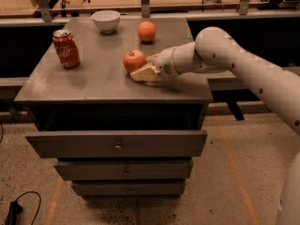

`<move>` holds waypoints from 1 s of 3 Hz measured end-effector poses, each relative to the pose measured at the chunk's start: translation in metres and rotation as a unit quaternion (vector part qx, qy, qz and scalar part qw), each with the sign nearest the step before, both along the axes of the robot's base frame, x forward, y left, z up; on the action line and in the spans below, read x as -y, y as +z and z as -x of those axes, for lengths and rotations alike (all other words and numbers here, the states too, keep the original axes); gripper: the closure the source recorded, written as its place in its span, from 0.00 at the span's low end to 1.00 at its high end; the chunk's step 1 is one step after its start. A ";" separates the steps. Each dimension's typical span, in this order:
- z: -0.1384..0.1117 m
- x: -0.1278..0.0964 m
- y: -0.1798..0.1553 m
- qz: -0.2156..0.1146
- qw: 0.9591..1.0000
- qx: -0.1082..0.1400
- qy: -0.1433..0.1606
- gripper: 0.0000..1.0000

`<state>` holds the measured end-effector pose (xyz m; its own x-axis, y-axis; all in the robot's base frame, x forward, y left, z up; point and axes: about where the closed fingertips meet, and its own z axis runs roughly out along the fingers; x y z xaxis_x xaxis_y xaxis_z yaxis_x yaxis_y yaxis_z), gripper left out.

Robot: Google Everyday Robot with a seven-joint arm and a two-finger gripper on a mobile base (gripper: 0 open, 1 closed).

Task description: Pick apple

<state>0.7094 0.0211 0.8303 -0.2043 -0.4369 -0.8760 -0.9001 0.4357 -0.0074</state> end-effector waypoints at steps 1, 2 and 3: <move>0.000 0.000 0.000 0.000 1.000 0.000 0.000 0.16; 0.000 0.000 0.000 0.000 1.000 0.000 0.000 0.00; 0.002 -0.005 0.002 0.004 1.000 -0.001 0.009 0.00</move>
Offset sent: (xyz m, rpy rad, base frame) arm -0.0050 0.0010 0.0030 -0.0213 0.0130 0.0176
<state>0.7074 0.0266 0.8320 -0.1980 -0.4481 -0.8718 -0.9080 0.4188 -0.0090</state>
